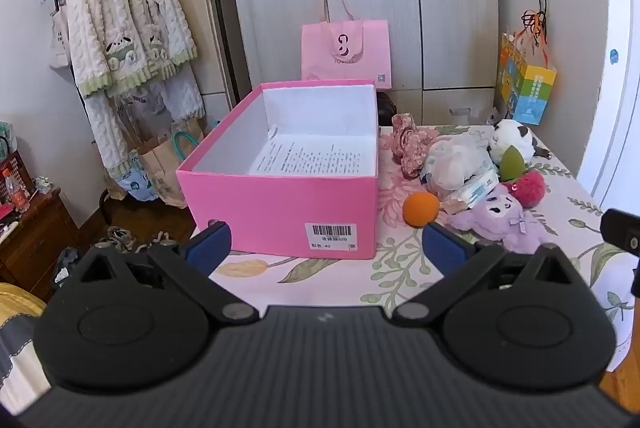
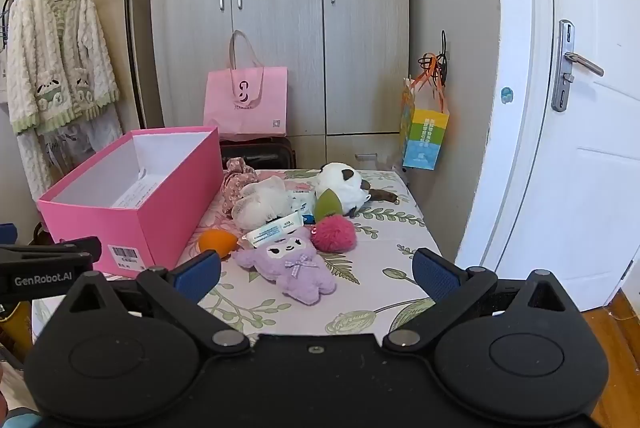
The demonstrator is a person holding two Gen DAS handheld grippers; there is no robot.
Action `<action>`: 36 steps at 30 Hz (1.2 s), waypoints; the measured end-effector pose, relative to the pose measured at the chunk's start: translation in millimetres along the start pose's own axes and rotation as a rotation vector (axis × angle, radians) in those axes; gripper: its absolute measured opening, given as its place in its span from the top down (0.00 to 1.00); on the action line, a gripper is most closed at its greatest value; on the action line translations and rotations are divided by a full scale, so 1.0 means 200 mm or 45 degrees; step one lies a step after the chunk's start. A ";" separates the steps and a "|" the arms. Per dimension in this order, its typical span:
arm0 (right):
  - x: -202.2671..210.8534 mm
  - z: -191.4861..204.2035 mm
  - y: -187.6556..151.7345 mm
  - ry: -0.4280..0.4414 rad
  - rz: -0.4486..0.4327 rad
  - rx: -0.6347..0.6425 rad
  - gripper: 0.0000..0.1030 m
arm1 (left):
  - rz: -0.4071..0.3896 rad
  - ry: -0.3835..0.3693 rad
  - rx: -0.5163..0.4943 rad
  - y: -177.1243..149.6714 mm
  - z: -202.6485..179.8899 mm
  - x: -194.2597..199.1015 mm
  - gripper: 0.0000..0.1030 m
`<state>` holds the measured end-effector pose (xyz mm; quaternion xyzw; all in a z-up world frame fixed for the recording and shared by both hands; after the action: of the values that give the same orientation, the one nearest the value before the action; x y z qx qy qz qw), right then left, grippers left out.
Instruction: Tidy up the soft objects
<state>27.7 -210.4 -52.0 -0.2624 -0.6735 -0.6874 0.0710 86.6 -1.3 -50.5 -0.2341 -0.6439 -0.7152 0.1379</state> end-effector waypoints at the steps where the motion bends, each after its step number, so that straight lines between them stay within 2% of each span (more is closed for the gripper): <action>1: 0.00 0.00 0.00 0.002 0.003 -0.002 0.00 | 0.002 -0.004 -0.003 0.00 -0.01 0.00 0.00; 9: 0.00 0.00 0.00 0.012 -0.004 -0.008 0.00 | -0.016 -0.046 0.035 -0.02 0.00 -0.02 0.00; 13: -0.02 0.00 -0.01 0.001 0.007 -0.004 0.00 | -0.032 -0.033 0.005 -0.01 -0.01 0.00 0.00; 36: -0.02 -0.03 -0.04 0.003 0.021 -0.009 0.00 | -0.054 -0.105 0.000 -0.04 -0.06 0.01 0.00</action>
<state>25.5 -216.8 -61.1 -0.2675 -0.6689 -0.6894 0.0766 79.3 -11.5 -58.1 -0.2495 -0.6539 -0.7078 0.0960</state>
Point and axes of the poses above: each gripper's, at about its wrist camera, not at the fingertips, and x roughly against the way its jaws point, z to its left, y to its top, the point moved 10 cm from there along -x, roughly the way its jaws point, and after that the axes turned 6 degrees about -y, right-handed, at the moved point
